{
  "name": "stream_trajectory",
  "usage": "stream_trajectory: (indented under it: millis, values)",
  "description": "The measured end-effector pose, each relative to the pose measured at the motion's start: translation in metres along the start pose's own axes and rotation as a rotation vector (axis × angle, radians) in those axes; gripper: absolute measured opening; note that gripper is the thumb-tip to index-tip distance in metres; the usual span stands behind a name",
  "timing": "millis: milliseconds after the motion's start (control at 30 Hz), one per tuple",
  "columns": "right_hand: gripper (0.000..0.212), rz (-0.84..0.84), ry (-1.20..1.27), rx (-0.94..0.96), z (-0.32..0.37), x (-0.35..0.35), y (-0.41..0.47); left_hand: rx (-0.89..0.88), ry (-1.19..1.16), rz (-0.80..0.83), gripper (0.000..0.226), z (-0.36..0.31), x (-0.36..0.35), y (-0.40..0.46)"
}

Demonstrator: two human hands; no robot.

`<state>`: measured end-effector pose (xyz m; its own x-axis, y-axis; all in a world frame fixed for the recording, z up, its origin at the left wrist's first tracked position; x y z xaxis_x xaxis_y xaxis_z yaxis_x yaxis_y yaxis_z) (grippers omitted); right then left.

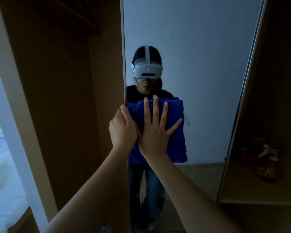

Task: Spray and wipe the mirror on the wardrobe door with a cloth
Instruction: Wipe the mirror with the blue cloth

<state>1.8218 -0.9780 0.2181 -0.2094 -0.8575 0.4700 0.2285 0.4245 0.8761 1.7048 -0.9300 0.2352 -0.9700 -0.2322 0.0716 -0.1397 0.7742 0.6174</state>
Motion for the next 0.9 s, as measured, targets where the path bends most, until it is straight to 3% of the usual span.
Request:
stream_trajectory:
  millis: [467, 667, 900]
  values:
    - [0.074, -0.07, 0.01, 0.018, -0.002, -0.013, -0.027, 0.021, -0.051, 0.011, 0.053, 0.039, -0.002, -0.026]
    - [0.073, -0.11, 0.016, 0.009, -0.004, 0.008, 0.021, 0.053, -0.041, 0.026, 0.053, 0.036, -0.005, -0.024]
    - [0.077, -0.061, -0.042, 0.048, -0.01, -0.002, 0.005, 0.12, -0.031, 0.01, 0.055, 0.032, -0.006, -0.025]
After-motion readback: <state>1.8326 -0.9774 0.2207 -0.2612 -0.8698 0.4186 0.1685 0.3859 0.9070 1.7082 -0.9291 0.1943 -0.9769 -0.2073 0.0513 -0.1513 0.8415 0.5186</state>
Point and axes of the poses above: each hand's wrist, its own y-axis towards the middle knuckle, its own x-axis out of the back of the hand, z = x × y, the point moved 9 cm from there along y, towards the middle knuckle, and after that the axes turned 3 degrees about x, right-handed, at the moved point
